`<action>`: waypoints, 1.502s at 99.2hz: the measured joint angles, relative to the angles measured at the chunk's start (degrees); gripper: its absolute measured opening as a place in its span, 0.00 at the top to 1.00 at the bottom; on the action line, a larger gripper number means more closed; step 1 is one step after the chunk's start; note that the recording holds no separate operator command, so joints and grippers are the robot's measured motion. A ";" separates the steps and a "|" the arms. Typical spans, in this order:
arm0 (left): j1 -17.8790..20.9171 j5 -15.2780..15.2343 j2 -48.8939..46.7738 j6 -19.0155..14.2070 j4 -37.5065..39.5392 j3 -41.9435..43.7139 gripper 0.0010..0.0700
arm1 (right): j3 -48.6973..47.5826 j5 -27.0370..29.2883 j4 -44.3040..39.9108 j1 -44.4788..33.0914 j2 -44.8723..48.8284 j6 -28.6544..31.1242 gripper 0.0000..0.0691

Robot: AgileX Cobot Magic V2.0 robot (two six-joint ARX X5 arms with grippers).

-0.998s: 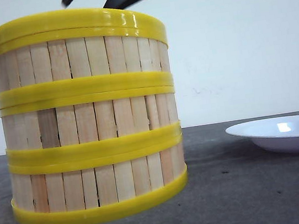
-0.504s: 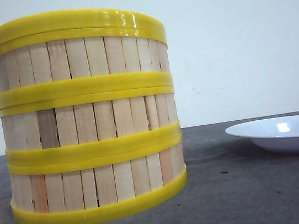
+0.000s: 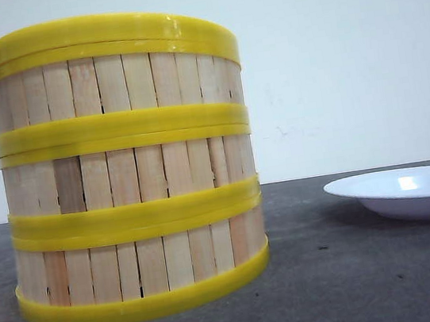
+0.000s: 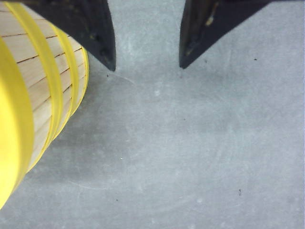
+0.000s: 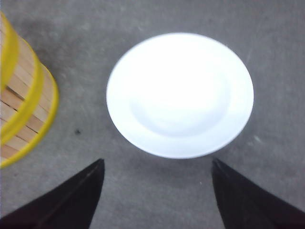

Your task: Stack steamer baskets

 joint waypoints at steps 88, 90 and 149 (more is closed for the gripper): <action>0.00 0.00 0.00 -1.51 -0.26 0.00 0.99 | -0.20 -0.02 -1.86 -0.17 0.28 1.20 0.98; 0.00 0.00 0.00 -1.51 -0.26 0.00 0.99 | -0.20 -0.04 -1.86 -0.17 0.28 1.20 0.98; 5.68 1.05 -28.68 -0.63 17.33 -29.86 0.99 | -0.20 -0.02 -1.86 -0.17 0.28 1.20 0.98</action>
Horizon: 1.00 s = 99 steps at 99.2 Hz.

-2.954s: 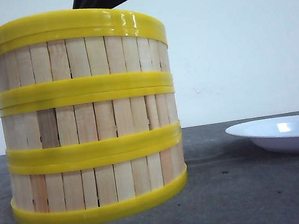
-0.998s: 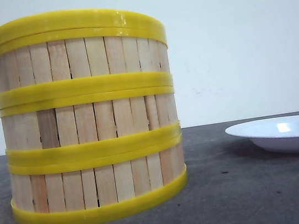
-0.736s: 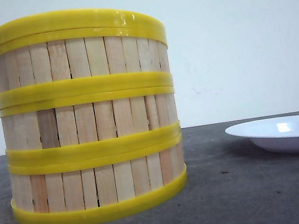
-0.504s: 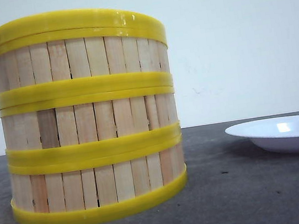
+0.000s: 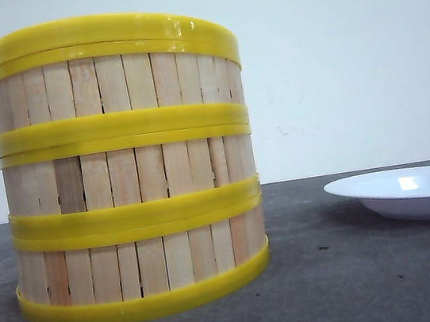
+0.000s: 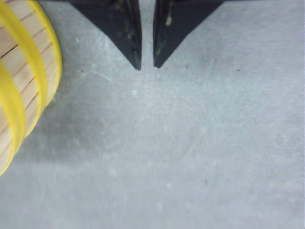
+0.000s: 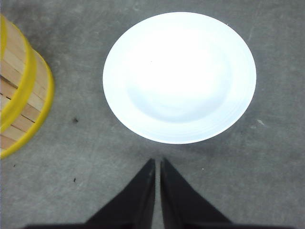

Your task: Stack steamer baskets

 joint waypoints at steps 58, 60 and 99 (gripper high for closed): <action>-0.07 3.41 -25.05 -2.25 14.08 -24.22 0.99 | -0.02 -0.02 0.02 0.00 0.00 0.00 0.98; -0.09 3.52 -25.00 -2.25 14.49 -24.33 0.99 | -0.02 -0.02 0.02 0.00 0.00 0.00 0.98; -0.09 3.61 -25.00 -2.27 16.41 -25.09 0.99 | -0.02 -0.02 0.04 0.00 0.00 0.00 0.98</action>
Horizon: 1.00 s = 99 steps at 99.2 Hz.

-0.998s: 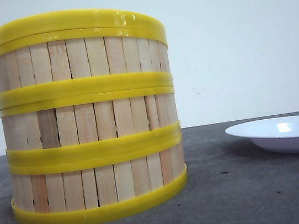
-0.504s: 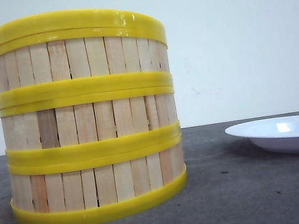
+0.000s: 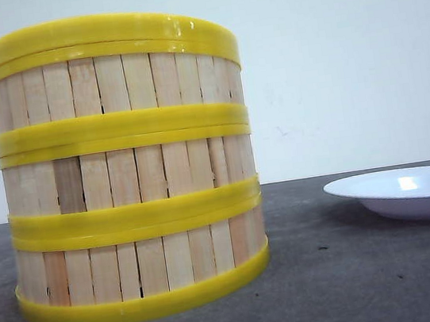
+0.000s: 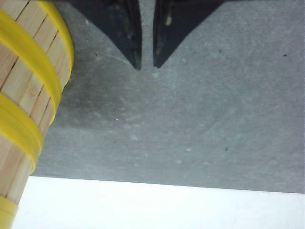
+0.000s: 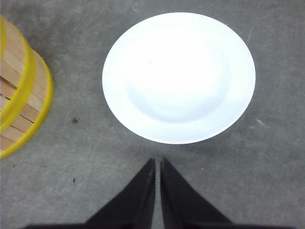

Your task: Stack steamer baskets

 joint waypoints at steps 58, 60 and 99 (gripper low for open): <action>0.00 0.00 0.00 0.00 0.00 0.00 0.99 | -4.98 0.96 6.67 -1.66 -6.88 -1.73 0.98; 0.00 0.00 0.00 0.00 0.00 0.00 0.99 | -6.25 0.94 8.61 -1.86 -8.07 -2.05 0.98; 0.00 0.00 0.00 0.00 0.00 0.00 0.99 | -41.24 1.40 39.63 -5.09 -32.76 -6.29 0.98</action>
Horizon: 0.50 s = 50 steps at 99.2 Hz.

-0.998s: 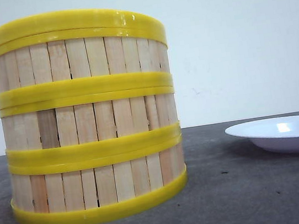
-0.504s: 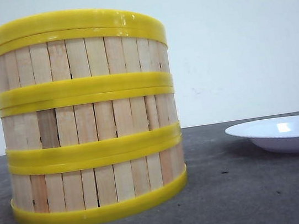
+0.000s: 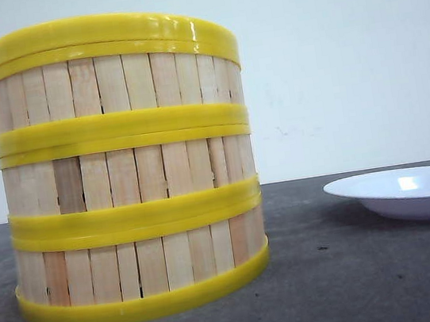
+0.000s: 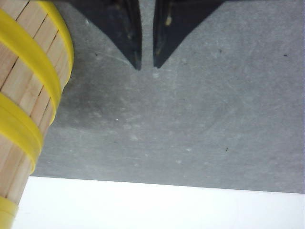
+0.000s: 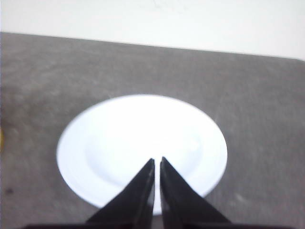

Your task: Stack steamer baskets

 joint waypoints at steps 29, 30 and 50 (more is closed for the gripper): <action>0.00 0.00 0.00 0.00 0.02 0.00 0.99 | -5.70 0.13 3.15 -1.75 -4.87 0.31 0.98; 0.00 0.00 0.00 0.00 0.02 0.00 0.99 | -5.73 0.17 3.13 -1.81 -4.87 0.26 0.98; 0.00 0.00 0.00 0.00 0.02 0.00 0.99 | -5.79 0.26 3.45 -2.62 -4.90 0.28 0.98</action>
